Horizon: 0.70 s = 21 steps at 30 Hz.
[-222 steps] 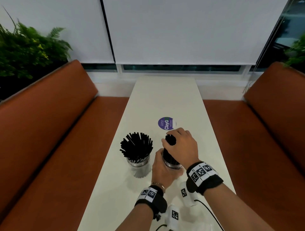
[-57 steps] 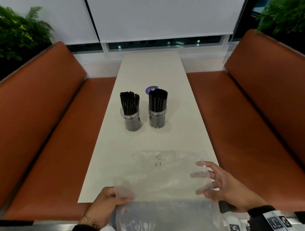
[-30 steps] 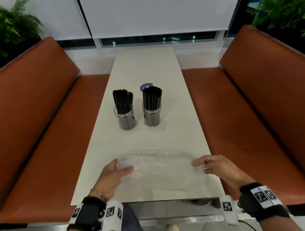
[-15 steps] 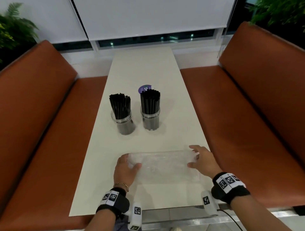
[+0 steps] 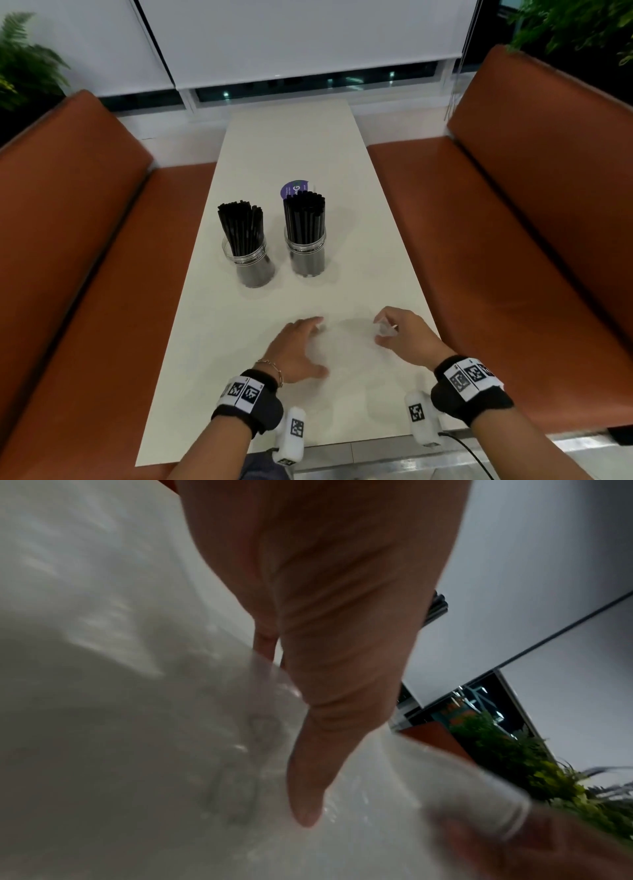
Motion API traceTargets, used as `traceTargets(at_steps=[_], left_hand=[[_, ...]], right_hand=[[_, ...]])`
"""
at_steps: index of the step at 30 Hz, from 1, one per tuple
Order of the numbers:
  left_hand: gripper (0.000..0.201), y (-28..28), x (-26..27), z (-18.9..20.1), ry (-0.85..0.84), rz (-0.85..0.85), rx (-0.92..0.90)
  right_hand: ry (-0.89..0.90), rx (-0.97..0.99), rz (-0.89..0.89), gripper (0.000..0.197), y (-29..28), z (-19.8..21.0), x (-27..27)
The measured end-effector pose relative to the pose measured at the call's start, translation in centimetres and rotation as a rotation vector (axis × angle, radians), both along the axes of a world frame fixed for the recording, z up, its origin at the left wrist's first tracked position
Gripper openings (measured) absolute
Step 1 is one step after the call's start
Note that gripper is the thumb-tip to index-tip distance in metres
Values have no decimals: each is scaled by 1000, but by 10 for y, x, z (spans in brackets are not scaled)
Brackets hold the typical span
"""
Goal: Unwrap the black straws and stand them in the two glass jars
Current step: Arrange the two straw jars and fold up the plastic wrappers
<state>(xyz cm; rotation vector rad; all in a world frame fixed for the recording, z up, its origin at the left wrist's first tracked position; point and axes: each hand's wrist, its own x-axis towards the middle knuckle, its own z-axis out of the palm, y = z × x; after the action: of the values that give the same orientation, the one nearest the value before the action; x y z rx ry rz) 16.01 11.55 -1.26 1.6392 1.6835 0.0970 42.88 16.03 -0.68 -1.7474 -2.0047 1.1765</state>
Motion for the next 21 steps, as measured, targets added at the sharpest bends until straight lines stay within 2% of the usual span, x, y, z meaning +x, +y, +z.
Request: traceTargets(at_steps=[1,4,5,6,8,10,11,13,15,16,19,21], left_hand=[[94,1,7,2,-37,3,-23],[35,0,21,6,-141,37,-63],[24,-3,23,7,-222,84,-79],[20,-6,25,8,-325,152,-93],[22,-13,27,13,-527,312,-89],[26,-20,31,25,-674,471,-58],[30,-23,33,29,-736,528,-50],[32,-29,38,39,-821,580,-31],[28,-36,44,48,-871,592,-34],[28,-40,47,49,-889,590,-46],[33,-53,49,52,-907,580,-80],[40,-61,42,47,-957,549,-116]], right_hand=[[60,11,34,34,0,6,-1],[231,28,37,21,1,33,-2],[253,60,16,25,2,43,-1],[236,107,-17,39,1,53,0],[219,151,-161,82,-5,70,2],[306,62,-313,120,-18,83,1],[370,-14,-351,131,-27,85,0],[484,-206,-343,138,-47,85,-5],[532,-376,-275,124,-64,78,-13],[559,-417,-258,109,-70,72,-15],[636,-417,-244,55,-75,59,-16],[677,-403,-224,35,-77,57,-12]])
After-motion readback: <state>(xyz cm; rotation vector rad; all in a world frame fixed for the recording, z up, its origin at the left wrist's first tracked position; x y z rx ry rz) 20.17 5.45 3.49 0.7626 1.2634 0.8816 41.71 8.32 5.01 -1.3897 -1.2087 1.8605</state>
